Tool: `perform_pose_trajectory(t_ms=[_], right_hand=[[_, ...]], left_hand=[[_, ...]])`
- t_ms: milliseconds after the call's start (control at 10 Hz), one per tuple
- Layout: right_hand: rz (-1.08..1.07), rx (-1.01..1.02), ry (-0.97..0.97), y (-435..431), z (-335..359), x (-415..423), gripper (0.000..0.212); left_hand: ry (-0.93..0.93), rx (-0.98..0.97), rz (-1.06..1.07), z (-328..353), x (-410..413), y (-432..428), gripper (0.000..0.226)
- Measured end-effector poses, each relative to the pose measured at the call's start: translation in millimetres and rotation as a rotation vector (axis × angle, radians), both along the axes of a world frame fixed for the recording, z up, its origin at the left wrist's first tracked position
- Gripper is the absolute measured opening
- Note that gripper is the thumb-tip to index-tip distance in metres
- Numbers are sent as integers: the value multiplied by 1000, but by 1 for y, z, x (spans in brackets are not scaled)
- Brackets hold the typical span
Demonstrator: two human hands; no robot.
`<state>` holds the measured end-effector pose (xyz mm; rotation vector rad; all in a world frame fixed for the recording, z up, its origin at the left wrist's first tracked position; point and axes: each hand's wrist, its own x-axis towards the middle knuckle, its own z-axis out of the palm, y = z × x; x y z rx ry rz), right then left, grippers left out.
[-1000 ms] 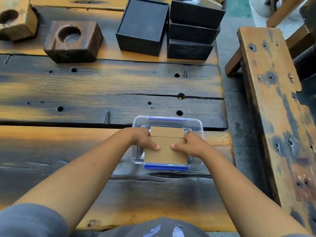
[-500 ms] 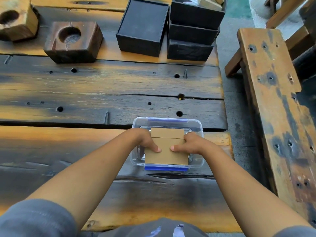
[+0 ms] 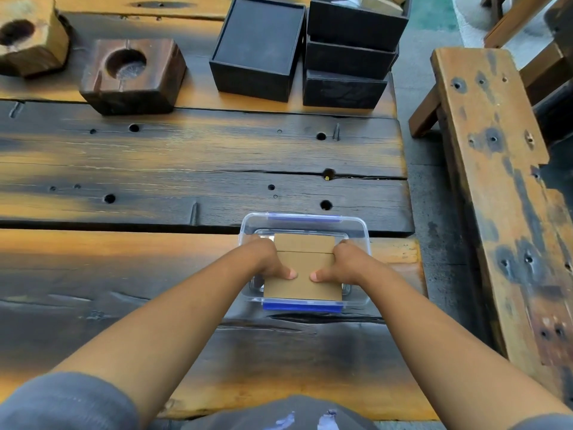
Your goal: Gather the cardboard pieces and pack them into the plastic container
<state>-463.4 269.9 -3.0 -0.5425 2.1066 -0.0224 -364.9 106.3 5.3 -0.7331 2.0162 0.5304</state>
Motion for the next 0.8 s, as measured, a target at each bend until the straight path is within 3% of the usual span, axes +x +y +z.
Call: perform_pose_trajectory(t_ms=[200, 400, 600, 700, 800], right_hand=[[-5, 61, 51, -7, -8, 4, 99], [-23, -4, 129, -5, -13, 13, 87], [-57, -124, 339, 2, 5, 44, 114], [-54, -164, 402, 9, 23, 56, 117], [-114, -256, 449, 8, 44, 70, 100]], left_hand=[[16, -82, 89, -8, -1, 9, 99], [226, -143, 291, -11, 9, 19, 126], [315, -196, 395, 3, 23, 40, 135], [397, -240, 391, 16, 32, 58, 127], [546, -223, 381, 29, 48, 63, 106]])
